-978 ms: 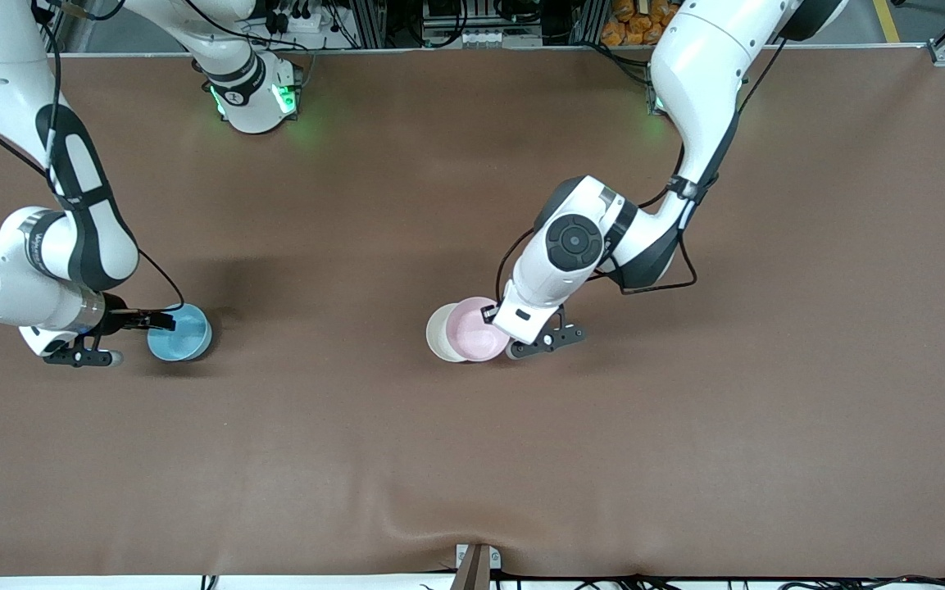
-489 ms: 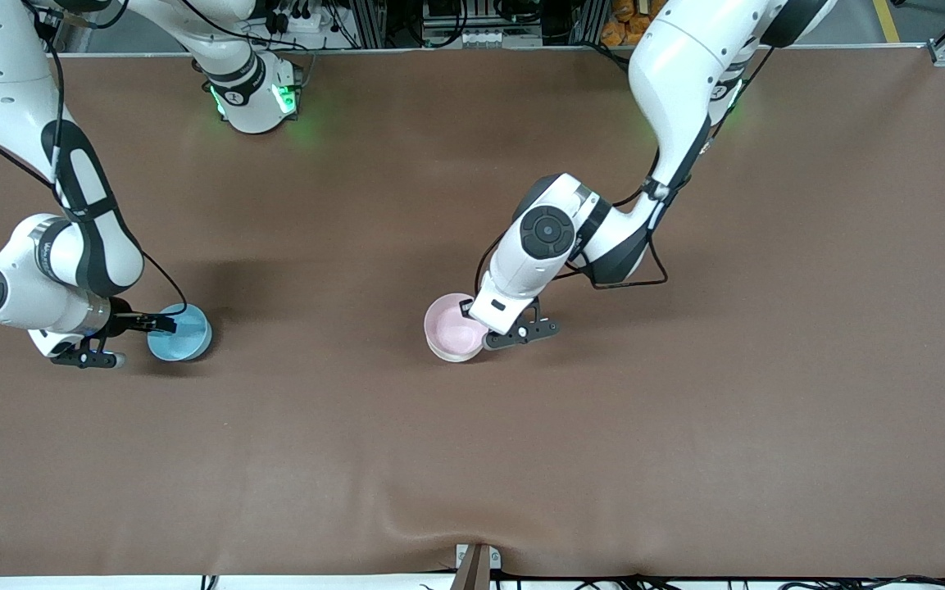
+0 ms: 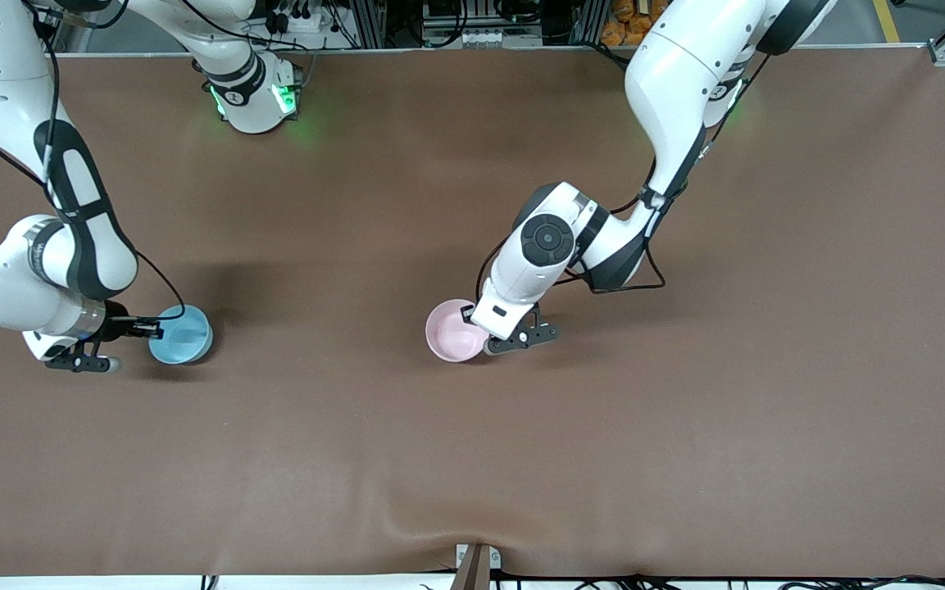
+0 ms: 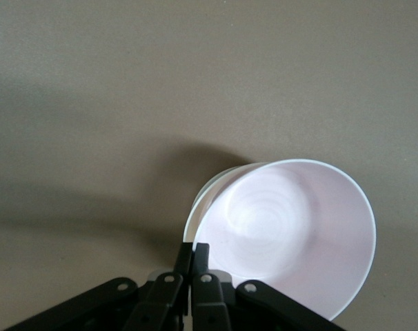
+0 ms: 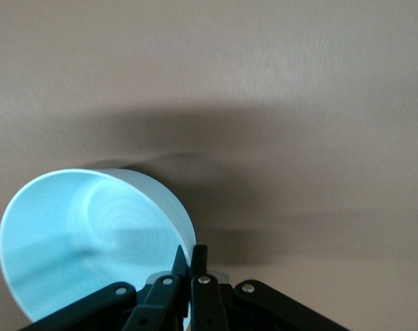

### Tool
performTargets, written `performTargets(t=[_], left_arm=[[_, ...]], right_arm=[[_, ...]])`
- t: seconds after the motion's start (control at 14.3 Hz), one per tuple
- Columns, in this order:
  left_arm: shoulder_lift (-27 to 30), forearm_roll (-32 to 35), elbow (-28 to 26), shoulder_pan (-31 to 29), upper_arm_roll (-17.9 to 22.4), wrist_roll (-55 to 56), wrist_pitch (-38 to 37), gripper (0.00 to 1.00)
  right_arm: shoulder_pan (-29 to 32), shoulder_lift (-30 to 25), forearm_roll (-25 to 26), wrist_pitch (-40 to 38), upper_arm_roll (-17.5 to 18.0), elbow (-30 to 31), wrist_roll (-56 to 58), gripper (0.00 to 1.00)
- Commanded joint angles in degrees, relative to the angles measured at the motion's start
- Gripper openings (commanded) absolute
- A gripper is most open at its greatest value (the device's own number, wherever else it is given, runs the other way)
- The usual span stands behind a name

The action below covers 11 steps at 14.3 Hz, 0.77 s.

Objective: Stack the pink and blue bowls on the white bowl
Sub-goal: 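Release the pink bowl while the right gripper grasps the blue bowl, then carry the blue bowl with the right gripper onto the pink bowl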

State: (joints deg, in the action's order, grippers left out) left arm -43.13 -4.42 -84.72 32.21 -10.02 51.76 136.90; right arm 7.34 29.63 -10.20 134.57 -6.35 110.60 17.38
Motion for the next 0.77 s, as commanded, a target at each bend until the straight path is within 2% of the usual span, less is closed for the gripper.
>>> performTargets(t=[0.0, 0.21, 0.28, 0.35, 0.42, 0.56, 0.7], left_arm=[[-1.52, -0.33, 1.31, 1.01, 0.62, 0.62, 1.44, 0.00], [-2.31, -0.32, 1.22, 0.92, 0.62, 0.53, 1.79, 0.01], [-2.40, -0.41, 1.22, 0.75, 0.62, 0.53, 1.79, 0.27], [-2.31, -0.59, 1.22, 0.57, 0.53, 0.97, 1.79, 0.89], [-2.05, -0.59, 1.31, 0.74, 0.62, 0.97, 1.79, 1.00], [-0.74, -0.59, 1.40, 0.57, 0.62, 1.49, 1.79, 1.00], [1.20, -0.33, 1.23, -0.31, 0.71, 1.67, 0.83, 1.00]], right_arm=[[0.57, -0.80, -1.40, -0.27, 0.46, -1.26, 3.27, 0.00], [0.05, -4.65, -1.40, -5.43, 0.64, -2.14, 4.33, 0.00], [-0.13, -5.89, -1.48, -8.07, 0.90, -2.93, 4.16, 0.00], [-0.48, -6.51, -1.57, -10.18, 1.51, -4.15, 4.07, 0.00], [-0.48, -6.60, -2.10, -11.86, 2.47, -5.12, 3.81, 0.00], [-0.57, -6.78, -5.60, -13.19, 5.02, -5.83, 2.76, 0.00], [-2.93, -6.78, -6.41, -13.28, 6.26, -5.66, -2.67, 0.00]])
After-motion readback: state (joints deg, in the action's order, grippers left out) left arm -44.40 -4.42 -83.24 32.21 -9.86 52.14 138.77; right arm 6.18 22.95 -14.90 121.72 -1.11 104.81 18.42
